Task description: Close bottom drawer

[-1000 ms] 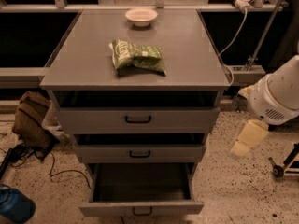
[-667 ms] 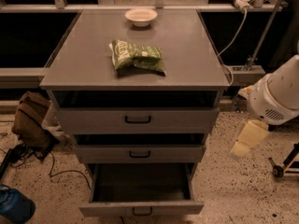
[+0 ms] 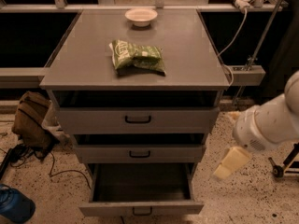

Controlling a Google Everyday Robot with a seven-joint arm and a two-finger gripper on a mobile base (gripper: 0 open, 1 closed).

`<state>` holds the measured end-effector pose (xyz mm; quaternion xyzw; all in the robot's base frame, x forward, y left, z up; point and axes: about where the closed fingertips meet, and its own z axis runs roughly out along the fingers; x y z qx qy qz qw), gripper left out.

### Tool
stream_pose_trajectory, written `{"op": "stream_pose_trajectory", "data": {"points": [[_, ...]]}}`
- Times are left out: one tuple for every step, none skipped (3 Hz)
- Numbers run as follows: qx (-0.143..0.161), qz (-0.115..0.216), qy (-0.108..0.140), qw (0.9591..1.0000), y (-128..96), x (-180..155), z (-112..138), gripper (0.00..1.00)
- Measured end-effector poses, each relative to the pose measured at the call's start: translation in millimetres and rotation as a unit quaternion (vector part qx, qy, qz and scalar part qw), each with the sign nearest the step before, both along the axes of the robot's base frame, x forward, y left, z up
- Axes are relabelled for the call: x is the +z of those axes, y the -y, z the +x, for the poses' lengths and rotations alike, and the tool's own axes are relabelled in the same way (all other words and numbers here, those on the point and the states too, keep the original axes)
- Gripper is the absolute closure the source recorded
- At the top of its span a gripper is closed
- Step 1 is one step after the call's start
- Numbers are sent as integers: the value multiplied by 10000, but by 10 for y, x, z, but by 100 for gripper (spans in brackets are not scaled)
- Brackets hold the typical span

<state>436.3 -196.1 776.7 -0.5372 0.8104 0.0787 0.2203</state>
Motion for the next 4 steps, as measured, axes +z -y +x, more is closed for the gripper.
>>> {"op": "stream_pose_trajectory", "data": {"points": [[-39,299,-65,9995,-287,-631,-198,0],[-141,425,-19,9990,-454,-1221,-238,0],[-141,425,-19,9990,-454,-1221,-238,0],[-110,608,28,9981,-586,-1481,-224,0]]}}
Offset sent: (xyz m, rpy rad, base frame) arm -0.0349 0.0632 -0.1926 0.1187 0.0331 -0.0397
